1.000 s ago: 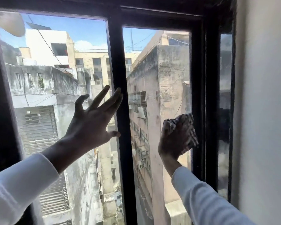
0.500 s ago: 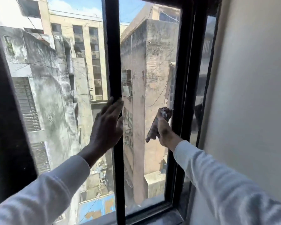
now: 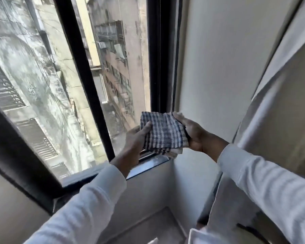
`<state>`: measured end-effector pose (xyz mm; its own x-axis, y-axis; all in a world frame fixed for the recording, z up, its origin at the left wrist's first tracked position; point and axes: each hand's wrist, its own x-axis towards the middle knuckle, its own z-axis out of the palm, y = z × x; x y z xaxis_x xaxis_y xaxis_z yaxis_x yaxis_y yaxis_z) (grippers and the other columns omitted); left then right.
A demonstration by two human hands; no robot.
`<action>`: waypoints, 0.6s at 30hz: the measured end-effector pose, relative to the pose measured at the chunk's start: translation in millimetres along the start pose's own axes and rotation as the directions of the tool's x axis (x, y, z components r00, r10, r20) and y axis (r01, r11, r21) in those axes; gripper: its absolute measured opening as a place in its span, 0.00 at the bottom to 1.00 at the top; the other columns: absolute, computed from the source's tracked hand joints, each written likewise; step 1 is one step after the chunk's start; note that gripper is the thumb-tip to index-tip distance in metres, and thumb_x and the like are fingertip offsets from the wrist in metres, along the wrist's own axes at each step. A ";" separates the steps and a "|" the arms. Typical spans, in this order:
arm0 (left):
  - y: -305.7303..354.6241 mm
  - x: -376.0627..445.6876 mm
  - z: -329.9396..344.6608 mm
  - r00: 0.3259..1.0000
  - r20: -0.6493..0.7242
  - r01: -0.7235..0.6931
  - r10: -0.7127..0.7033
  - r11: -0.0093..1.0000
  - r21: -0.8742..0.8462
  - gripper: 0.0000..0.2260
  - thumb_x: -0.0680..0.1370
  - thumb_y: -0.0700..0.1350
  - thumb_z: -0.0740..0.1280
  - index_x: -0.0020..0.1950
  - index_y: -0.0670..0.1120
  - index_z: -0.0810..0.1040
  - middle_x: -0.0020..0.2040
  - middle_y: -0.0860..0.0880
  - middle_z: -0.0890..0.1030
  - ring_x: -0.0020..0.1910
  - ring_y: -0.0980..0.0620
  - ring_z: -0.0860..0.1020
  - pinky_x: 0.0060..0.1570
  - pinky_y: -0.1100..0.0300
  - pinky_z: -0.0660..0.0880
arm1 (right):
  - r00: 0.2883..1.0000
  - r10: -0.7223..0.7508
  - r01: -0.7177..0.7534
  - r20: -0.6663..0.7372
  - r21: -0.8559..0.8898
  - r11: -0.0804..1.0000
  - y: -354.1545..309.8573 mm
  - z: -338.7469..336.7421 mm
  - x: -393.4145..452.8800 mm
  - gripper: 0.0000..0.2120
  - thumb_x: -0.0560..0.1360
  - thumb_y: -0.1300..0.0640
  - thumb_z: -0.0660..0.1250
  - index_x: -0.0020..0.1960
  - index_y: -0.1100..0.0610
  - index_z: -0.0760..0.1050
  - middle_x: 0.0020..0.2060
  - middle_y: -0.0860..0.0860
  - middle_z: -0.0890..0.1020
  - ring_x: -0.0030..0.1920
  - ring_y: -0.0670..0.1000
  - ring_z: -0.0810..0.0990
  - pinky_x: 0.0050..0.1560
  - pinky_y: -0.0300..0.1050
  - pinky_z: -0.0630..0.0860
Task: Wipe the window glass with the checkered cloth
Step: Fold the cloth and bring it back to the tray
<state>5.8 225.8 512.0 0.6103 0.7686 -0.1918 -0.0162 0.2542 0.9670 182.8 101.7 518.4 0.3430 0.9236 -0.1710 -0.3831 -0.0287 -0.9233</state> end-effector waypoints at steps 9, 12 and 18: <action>-303.4 -72.2 63.2 0.886 0.032 0.452 -0.462 0.878 0.155 0.11 0.82 0.45 0.76 0.56 0.37 0.88 0.59 0.32 0.89 0.50 0.42 0.87 0.60 0.41 0.87 | 0.854 0.366 -0.367 -0.370 0.070 0.927 266.5 -169.9 -142.9 0.20 0.82 0.69 0.72 0.72 0.71 0.78 0.69 0.70 0.83 0.66 0.66 0.85 0.73 0.70 0.79; -401.5 -90.3 69.0 0.808 0.038 0.553 -0.589 0.778 0.296 0.14 0.81 0.43 0.76 0.59 0.33 0.87 0.60 0.30 0.89 0.51 0.41 0.86 0.62 0.41 0.84 | 0.731 0.441 -0.470 -0.521 0.084 0.879 359.4 -212.7 -181.4 0.14 0.80 0.69 0.75 0.65 0.67 0.83 0.56 0.65 0.90 0.45 0.54 0.92 0.47 0.52 0.91; -574.2 -77.9 84.8 0.757 0.022 0.532 -0.653 0.635 0.560 0.09 0.82 0.40 0.74 0.58 0.35 0.89 0.59 0.34 0.90 0.56 0.39 0.89 0.63 0.42 0.86 | 0.536 0.445 -0.578 -0.718 0.072 0.813 520.3 -288.9 -205.7 0.08 0.79 0.71 0.74 0.52 0.60 0.87 0.50 0.58 0.91 0.45 0.57 0.88 0.50 0.54 0.87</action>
<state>34.7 -29.8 -14.2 0.4898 0.4030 -0.7731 0.7579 0.2415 0.6061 160.7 -213.6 -26.2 0.6290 0.2077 -0.7492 -0.5716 -0.5295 -0.6268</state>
